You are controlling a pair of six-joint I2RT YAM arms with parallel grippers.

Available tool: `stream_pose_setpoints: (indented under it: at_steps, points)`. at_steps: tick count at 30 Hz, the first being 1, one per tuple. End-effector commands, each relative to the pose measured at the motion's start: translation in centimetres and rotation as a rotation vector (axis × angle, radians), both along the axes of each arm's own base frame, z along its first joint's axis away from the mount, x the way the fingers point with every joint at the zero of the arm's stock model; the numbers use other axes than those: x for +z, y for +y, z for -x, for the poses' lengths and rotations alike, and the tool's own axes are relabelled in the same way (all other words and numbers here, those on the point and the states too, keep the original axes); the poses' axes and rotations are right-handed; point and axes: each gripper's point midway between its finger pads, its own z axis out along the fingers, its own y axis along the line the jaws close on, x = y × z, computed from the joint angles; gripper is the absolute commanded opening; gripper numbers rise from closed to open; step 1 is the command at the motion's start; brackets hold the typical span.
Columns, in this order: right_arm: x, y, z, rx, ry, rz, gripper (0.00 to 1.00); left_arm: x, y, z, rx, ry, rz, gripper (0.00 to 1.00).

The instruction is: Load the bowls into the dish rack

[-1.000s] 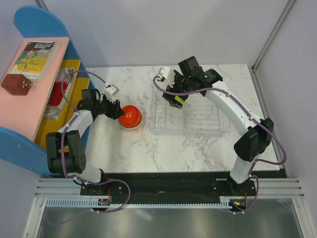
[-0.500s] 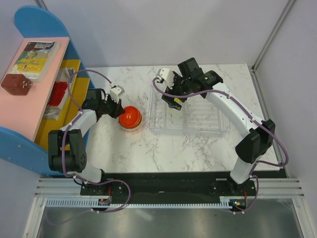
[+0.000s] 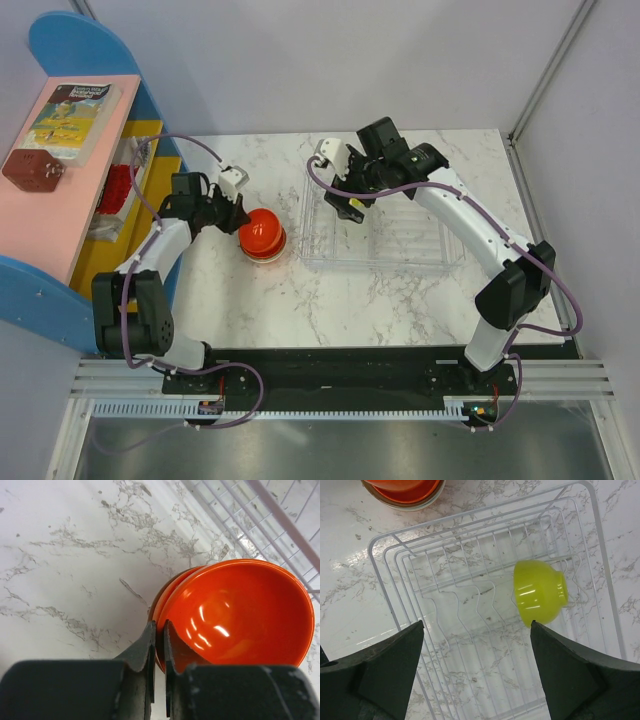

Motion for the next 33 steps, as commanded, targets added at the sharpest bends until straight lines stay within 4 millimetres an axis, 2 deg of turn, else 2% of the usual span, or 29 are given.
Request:
stream_pose_setpoints:
  at_steps: [1, 7, 13, 15, 16, 19, 23, 26, 31, 33]
  points:
    - [2.2, 1.0, 0.7, 0.028, -0.025, -0.072, 0.95, 6.1, -1.3, -0.5, -0.045, -0.128, 0.056, 0.02]
    - [2.1, 3.6, 2.6, 0.105, 0.108, -0.191, 0.96, 7.6, -1.9, 0.5, -0.075, -0.157, 0.082, 0.02]
    - [2.3, 6.4, 4.4, 0.178, 0.267, -0.324, 0.97, 7.0, -1.9, 0.8, -0.076, -0.143, 0.083, 0.02]
    - [2.4, 7.3, 4.8, 0.181, 0.327, -0.376, 0.97, 7.4, -2.3, 1.1, -0.099, -0.150, 0.099, 0.02]
    - [2.8, 7.8, 5.6, 0.217, 0.375, -0.416, 0.97, 7.6, -2.4, 1.2, -0.107, -0.156, 0.106, 0.02]
    - [3.4, 9.1, 6.7, 0.256, 0.513, -0.508, 0.98, 8.7, -3.5, 2.2, -0.178, -0.176, 0.152, 0.02]
    - [2.8, 10.1, 7.3, 0.270, 0.646, -0.558, 0.98, 10.3, -5.2, 4.1, -0.299, -0.212, 0.230, 0.02]
    - [2.8, 10.5, 7.8, 0.259, 0.742, -0.600, 0.98, 11.8, -5.8, 4.8, -0.347, -0.267, 0.250, 0.02]
    - [2.4, 11.2, 7.6, 0.208, 0.813, -0.688, 0.98, 13.8, -5.8, 4.8, -0.328, -0.384, 0.238, 0.02]
    - [2.5, 11.2, 7.3, 0.173, 0.831, -0.723, 0.98, 14.5, -7.0, 5.6, -0.359, -0.404, 0.249, 0.02]
